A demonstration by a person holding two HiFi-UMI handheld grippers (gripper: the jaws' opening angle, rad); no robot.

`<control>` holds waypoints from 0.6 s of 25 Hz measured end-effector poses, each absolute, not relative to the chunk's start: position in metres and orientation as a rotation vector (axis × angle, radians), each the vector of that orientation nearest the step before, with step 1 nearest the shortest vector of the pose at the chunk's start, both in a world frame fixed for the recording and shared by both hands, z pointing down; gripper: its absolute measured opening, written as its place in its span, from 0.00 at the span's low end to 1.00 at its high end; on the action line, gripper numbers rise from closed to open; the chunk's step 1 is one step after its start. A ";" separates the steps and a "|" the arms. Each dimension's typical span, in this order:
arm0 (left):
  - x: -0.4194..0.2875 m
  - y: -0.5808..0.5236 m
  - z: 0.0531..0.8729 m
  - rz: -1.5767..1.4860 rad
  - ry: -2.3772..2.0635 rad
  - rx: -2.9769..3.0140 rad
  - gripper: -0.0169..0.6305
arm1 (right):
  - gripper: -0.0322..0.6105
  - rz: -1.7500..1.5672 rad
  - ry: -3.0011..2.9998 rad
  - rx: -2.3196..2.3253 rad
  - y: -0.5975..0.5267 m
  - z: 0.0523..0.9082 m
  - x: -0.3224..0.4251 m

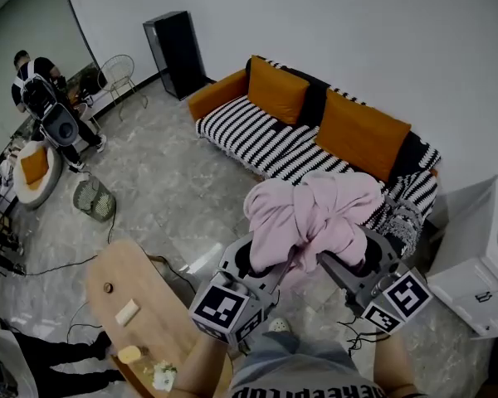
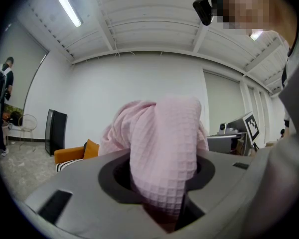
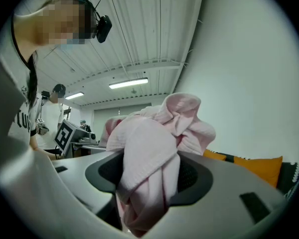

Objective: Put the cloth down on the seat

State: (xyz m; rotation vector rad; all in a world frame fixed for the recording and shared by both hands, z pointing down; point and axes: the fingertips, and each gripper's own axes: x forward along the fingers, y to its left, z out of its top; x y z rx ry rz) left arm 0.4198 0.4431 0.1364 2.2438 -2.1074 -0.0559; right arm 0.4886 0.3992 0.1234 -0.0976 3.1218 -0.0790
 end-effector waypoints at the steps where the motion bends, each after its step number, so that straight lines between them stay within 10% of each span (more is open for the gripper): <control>1: 0.411 0.441 0.137 -0.060 -2.108 2.245 0.35 | 0.48 -0.076 3.123 -0.099 0.397 0.124 0.480; 15: 0.333 0.413 0.145 -0.108 -2.127 2.182 0.35 | 0.48 -0.069 3.168 -0.054 0.367 0.130 0.400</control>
